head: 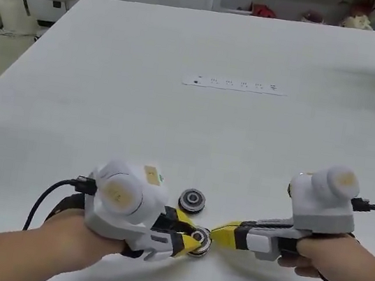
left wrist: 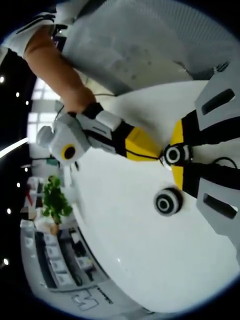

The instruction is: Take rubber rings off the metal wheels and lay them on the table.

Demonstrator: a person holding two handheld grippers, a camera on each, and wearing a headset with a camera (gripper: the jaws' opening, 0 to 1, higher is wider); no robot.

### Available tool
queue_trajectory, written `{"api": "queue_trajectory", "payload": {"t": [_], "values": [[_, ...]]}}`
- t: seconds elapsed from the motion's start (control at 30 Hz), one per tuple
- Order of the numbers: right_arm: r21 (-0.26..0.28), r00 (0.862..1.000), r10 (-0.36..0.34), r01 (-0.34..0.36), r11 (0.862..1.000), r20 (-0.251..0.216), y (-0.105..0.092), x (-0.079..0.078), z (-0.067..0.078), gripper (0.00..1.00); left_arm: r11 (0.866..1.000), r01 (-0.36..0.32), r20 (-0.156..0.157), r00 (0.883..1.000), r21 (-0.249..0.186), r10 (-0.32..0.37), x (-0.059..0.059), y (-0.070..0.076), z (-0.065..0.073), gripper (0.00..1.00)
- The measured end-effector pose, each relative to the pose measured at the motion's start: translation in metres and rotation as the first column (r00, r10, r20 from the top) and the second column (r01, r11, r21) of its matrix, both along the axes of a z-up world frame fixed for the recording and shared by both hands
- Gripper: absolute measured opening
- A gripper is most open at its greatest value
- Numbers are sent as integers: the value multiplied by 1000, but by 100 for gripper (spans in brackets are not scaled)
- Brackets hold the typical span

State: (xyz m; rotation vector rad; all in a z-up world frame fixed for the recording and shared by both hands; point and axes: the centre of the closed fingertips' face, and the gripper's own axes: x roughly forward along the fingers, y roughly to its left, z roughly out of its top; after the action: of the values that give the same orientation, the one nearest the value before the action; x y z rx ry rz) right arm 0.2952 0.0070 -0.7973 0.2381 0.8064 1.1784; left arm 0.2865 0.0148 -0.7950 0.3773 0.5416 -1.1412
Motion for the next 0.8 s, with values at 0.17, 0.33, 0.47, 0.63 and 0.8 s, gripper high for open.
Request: {"api": "queue_trajectory", "payload": {"t": [0.17, 0.33, 0.47, 0.63, 0.8], "values": [[5, 1000, 6, -6, 1000, -3, 1, -1, 1, 0, 1000, -5, 0, 1000, 5, 5, 1, 0, 0, 12], [9, 1000, 23, -23, 1000, 1, 5, -3, 3, 0, 1000, -6, -1, 1000, 5, 6, 1, 0, 0, 12], [12, 1000, 31, -31, 999, 2, 7, -4, 3, 0, 1000, -6, -1, 1000, 5, 6, 1, 0, 0, 12], [16, 999, 41, -41, 999, 8, 9, -6, 5, 0, 1000, -8, -4, 1000, 4, 8, 1, 1, 0, 12], [31, 997, 77, -78, 996, 20, 16, -12, 10, 0, 1000, -13, -10, 1000, 1, 13, 1, 0, 0, 12]]}}
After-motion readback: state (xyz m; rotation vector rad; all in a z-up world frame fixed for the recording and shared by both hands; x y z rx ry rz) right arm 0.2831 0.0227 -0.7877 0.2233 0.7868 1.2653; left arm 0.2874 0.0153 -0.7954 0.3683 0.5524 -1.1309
